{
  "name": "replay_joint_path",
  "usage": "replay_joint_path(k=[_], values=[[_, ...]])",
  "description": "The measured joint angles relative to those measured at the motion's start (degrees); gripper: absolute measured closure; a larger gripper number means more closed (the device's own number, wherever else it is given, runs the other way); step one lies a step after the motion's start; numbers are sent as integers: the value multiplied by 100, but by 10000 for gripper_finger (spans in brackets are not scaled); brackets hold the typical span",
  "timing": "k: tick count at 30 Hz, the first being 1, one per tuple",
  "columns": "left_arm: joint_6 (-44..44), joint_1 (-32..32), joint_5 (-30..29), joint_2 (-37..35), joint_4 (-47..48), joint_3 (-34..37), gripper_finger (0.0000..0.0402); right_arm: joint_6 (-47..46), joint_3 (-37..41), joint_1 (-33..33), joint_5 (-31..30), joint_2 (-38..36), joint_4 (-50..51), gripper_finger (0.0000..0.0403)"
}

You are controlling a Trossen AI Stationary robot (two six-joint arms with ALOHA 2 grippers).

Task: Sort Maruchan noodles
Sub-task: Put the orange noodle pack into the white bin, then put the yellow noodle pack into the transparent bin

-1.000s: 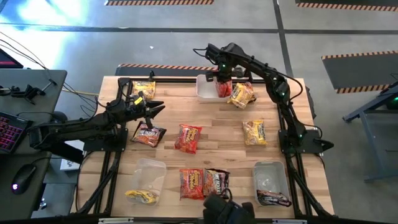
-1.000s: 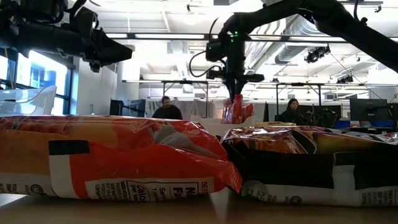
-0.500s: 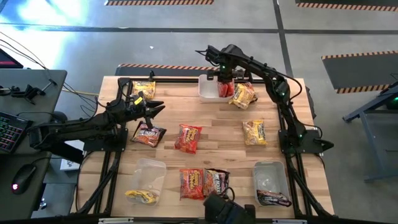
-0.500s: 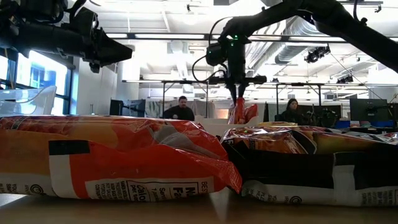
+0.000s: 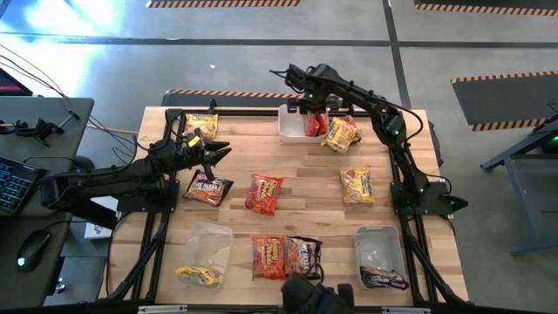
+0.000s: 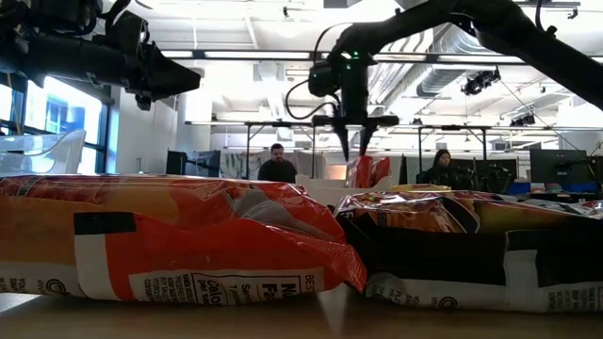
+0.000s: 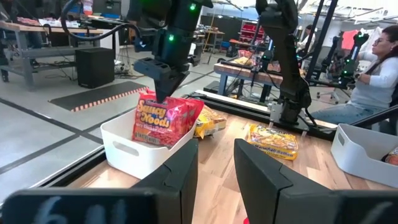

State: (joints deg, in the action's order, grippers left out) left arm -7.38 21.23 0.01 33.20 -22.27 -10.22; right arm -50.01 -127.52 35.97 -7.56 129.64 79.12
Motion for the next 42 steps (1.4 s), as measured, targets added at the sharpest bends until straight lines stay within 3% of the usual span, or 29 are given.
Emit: replay_joint_path(k=[7, 10, 15, 18, 22, 28, 32, 37, 42], values=[[-7, -1, 180, -1, 45, 0, 308, 1163, -738, 20, 165, 13, 342, 263], [-1, -2, 247, -1, 105, 0, 308, 1896, -466, 64, 371, -440, 276, 274], [46, -2, 245, 0, 184, 0, 308, 3065, -149, -154, -442, -1243, 843, 333], [48, -2, 243, -1, 192, 0, 308, 3421, 309, -365, -808, -1731, 590, 386], [48, -2, 243, -1, 192, 0, 308, 3883, 1661, -535, -661, -2613, -736, 387], [56, -2, 240, -1, 196, 0, 308, 4160, 4812, -788, 101, -4121, -3535, 399], [174, -2, 236, -1, 193, 0, 308, 3949, 6681, -1136, 196, -5015, -4958, 401], [206, -2, 229, 1, 191, 0, 308, 3373, 8058, -1653, -120, -5808, -5298, 395], [210, -2, 229, 43, 187, 0, 308, 3052, 8646, -2033, -537, -6156, -5268, 372]])
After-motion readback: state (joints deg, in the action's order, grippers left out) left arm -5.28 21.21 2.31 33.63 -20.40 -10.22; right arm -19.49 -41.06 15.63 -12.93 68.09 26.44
